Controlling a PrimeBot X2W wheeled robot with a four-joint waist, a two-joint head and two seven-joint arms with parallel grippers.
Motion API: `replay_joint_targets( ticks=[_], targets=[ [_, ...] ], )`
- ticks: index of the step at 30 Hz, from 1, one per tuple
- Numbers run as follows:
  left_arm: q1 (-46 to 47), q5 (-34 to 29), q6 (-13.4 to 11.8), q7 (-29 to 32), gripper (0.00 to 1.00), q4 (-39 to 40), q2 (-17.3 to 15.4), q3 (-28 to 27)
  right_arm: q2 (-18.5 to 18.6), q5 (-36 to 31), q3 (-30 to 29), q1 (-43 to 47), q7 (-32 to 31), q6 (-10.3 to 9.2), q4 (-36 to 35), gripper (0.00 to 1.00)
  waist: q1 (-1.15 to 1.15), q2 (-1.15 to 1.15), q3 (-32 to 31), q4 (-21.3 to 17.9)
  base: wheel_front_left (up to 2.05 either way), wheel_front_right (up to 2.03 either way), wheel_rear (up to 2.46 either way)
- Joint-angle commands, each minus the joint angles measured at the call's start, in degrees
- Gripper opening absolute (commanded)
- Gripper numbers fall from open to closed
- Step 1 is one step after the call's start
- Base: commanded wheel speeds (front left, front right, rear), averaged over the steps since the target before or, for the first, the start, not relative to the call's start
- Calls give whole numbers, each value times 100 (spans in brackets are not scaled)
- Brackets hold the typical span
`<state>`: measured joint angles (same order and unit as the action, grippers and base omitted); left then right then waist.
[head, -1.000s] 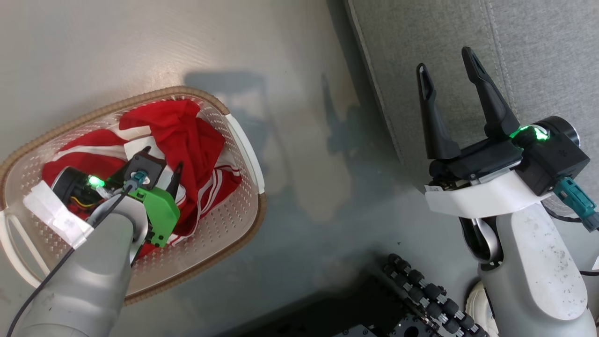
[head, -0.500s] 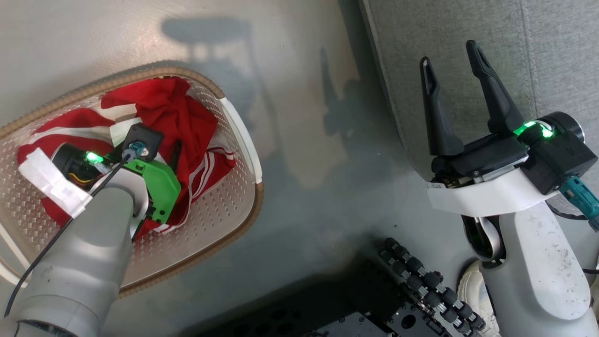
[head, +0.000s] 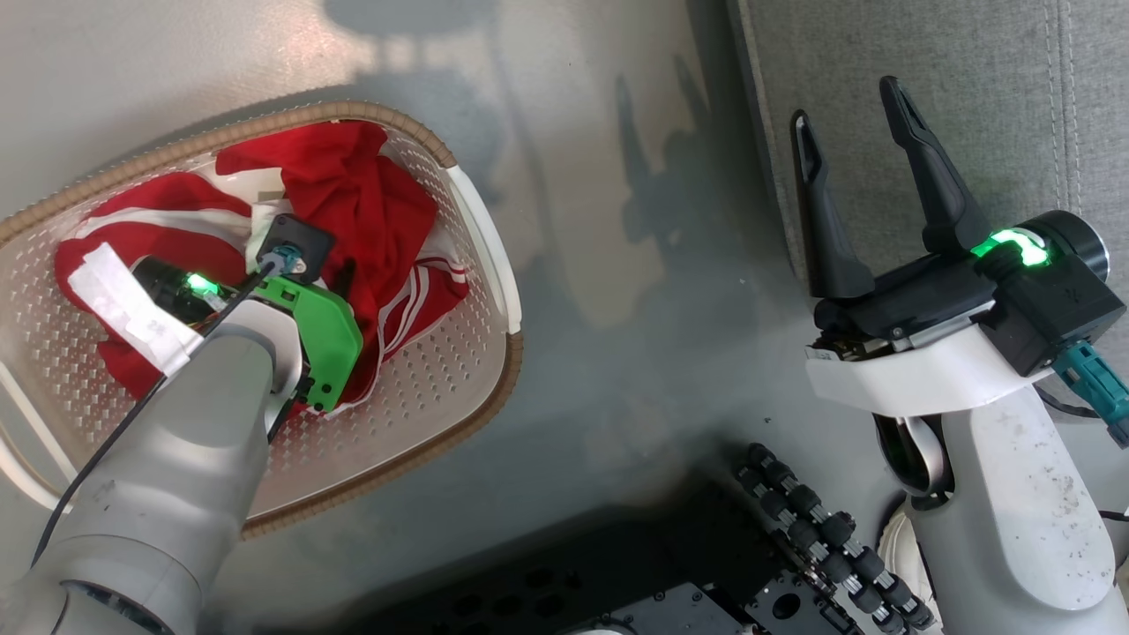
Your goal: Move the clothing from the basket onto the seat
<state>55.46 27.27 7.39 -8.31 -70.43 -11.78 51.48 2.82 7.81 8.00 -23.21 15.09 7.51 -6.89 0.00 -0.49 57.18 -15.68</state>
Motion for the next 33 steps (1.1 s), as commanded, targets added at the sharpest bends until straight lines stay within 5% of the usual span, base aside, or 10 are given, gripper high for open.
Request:
replay_joint_targets(
  ticks=[1, 10, 23, 33],
  targets=[
    [119, 52, 15, 0, 0, 37, -33, 87, 14, -35, -17, 37, 12, -4, -22, 100, 0, 49, 7, 23, 0, 0, 0],
    [138, 461, 15, -314, 0, 211, 35, 566, 14, -61, 17, -59, 12, -4, 133, 100, 0, 49, -269, 129, 0, 0, 0],
    [-390, 985, 15, -692, 0, 511, 267, 1020, 16, -308, -45, 134, 12, -5, 631, 100, 0, 49, -1523, 631, 0, 0, 0],
    [-1047, 563, -15, -692, 0, 1459, 238, 426, 17, -439, -98, 326, 12, -5, 988, 100, 0, 49, -2429, 1064, 0, 0, 0]
  ],
)
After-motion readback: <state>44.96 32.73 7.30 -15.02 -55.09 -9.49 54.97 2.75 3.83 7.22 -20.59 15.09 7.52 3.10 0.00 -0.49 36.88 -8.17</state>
